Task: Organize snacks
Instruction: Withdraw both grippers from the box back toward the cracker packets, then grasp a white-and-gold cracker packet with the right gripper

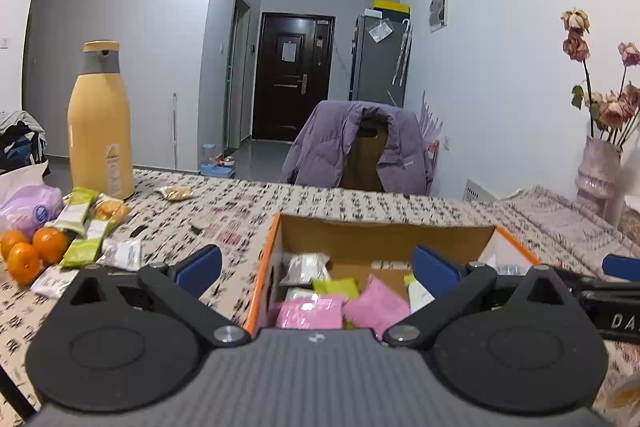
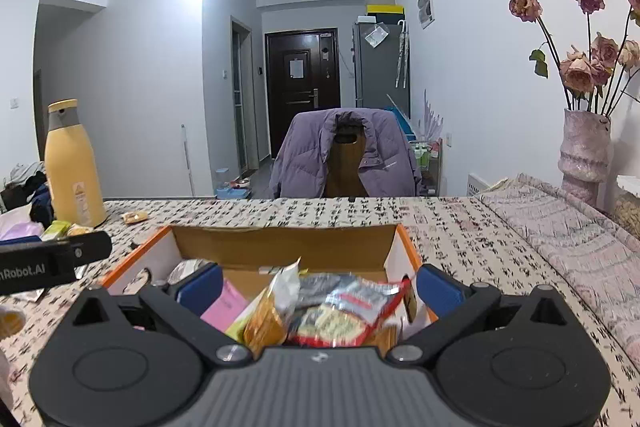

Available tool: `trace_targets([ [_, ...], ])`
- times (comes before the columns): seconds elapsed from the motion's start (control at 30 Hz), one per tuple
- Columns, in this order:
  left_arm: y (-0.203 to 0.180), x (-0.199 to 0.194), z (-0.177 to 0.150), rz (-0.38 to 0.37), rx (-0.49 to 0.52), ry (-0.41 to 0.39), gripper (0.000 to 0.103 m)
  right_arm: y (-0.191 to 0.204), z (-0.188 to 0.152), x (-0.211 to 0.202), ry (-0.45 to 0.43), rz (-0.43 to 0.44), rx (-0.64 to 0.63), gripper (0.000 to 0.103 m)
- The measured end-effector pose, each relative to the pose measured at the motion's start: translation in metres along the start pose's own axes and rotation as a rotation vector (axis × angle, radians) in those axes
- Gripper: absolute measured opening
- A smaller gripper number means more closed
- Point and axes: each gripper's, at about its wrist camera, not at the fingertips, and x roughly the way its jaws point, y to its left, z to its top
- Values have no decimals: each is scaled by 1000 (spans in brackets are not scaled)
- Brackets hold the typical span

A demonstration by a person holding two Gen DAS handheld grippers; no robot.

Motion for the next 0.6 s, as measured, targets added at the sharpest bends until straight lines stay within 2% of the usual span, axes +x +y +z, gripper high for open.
trace_targets([
  [0.33, 21, -34, -39, 6, 28, 73, 103, 11, -33, -30, 52, 19, -22, 103],
  [0.6, 33, -46, -73, 3, 53, 142, 103, 19, -61, -41, 118, 36, -39, 103],
])
